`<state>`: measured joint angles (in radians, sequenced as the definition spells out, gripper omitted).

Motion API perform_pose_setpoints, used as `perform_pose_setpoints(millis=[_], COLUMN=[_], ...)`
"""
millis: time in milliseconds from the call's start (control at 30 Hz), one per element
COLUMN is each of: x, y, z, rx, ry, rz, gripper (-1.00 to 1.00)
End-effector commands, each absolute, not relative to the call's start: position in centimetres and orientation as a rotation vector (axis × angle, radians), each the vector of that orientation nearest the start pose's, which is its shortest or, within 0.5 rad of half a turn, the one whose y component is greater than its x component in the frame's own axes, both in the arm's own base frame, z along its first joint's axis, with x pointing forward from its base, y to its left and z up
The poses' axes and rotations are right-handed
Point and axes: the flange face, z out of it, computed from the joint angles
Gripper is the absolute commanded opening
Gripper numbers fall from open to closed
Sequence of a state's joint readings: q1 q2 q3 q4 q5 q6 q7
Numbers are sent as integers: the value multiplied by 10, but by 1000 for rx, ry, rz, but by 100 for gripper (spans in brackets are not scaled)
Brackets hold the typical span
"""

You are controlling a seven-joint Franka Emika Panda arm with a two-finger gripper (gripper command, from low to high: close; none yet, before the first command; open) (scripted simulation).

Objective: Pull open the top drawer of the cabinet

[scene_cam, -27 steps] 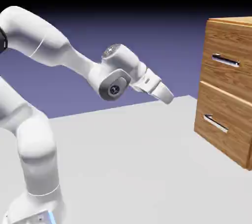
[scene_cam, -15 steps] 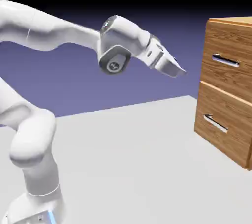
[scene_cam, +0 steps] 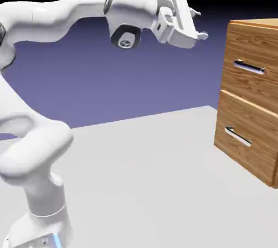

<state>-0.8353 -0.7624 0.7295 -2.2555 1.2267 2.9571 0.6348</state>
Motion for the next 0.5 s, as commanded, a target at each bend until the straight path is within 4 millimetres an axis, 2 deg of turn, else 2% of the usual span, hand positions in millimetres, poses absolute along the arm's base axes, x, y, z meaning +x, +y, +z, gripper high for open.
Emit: perform_pose_setpoints(millis=[0,233,467], x=[415,444,490], y=[16,50,81], z=[699,704,683], rx=[-1380,-1216,-1086], ry=[1394,1375,1363], rz=[-1327,-1270,-1168], gripper=[0,0,0])
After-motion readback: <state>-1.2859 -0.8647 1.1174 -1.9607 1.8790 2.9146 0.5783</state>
